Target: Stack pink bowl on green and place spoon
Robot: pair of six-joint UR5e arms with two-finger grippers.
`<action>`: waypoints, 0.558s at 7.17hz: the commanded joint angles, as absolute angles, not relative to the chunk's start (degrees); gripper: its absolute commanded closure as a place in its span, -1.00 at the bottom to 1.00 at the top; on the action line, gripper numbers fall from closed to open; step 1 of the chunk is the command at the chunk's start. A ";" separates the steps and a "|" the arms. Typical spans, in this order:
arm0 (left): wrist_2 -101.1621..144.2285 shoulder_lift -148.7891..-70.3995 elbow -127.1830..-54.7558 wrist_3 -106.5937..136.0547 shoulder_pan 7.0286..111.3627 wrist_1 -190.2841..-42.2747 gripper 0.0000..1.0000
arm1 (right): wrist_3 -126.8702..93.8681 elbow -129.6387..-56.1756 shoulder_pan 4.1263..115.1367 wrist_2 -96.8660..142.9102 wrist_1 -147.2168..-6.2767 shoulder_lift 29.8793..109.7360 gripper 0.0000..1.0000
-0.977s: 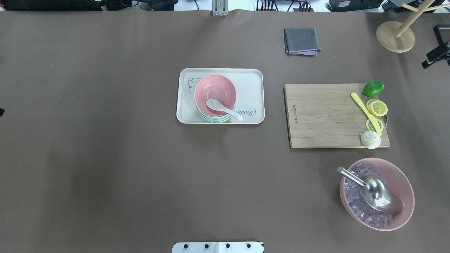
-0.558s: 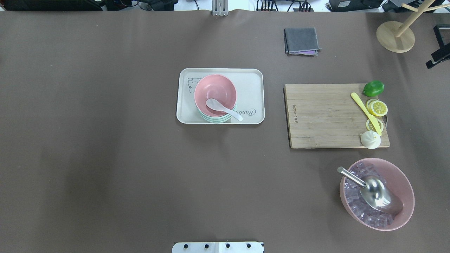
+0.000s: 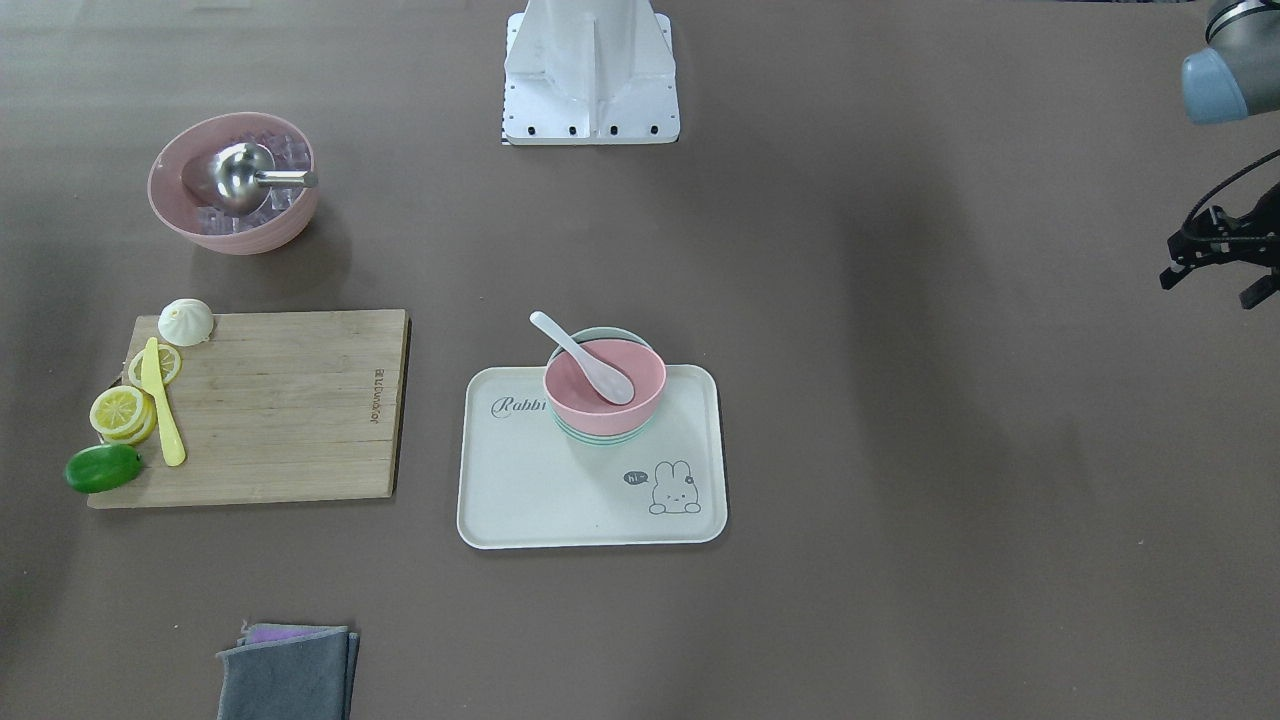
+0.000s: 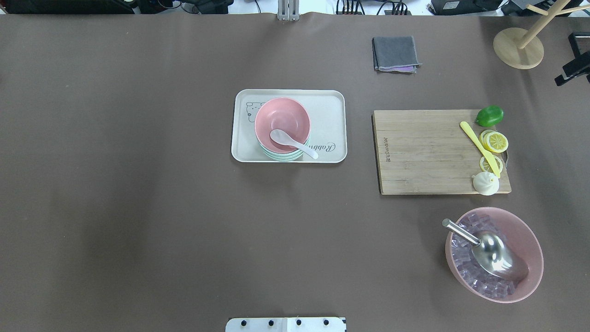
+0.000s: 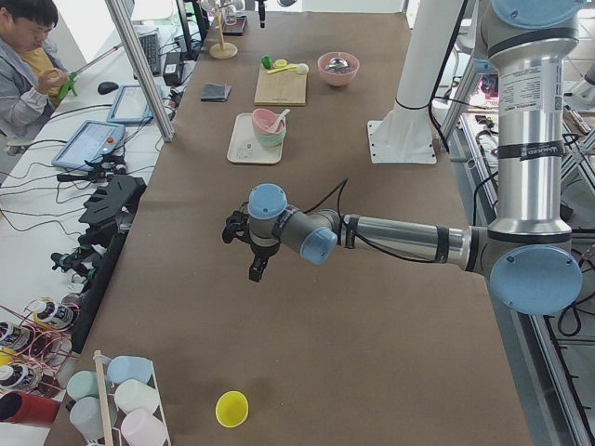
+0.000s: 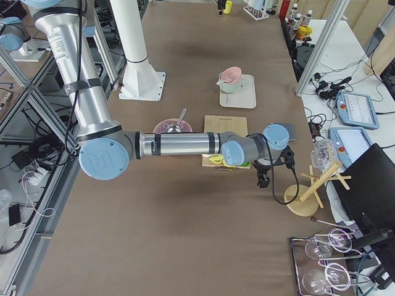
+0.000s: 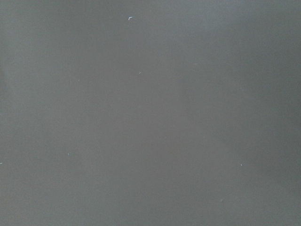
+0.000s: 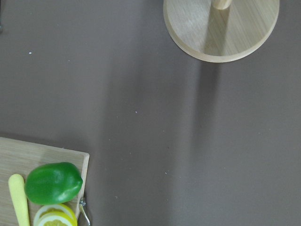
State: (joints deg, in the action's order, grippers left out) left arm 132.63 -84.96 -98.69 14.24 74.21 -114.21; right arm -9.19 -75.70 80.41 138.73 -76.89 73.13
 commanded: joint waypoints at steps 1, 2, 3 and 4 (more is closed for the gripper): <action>131.58 -84.90 -98.00 12.50 77.15 -114.08 -0.96 | -9.06 -75.24 80.33 138.60 -76.91 73.21 -1.00; 131.31 -84.90 -97.56 11.96 77.78 -114.08 -0.96 | -8.97 -75.67 80.42 138.86 -76.82 73.47 -1.00; 131.22 -84.90 -97.47 11.95 77.87 -114.08 -0.96 | -8.88 -75.67 80.42 138.69 -76.82 73.56 -1.00; 131.31 -84.90 -97.64 13.52 77.87 -113.39 -0.96 | -8.88 -75.67 80.42 138.60 -76.90 73.56 -1.00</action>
State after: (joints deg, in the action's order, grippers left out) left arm 131.33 -84.91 -97.61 12.45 77.70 -113.92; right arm -8.93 -75.63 80.40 138.71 -76.85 73.49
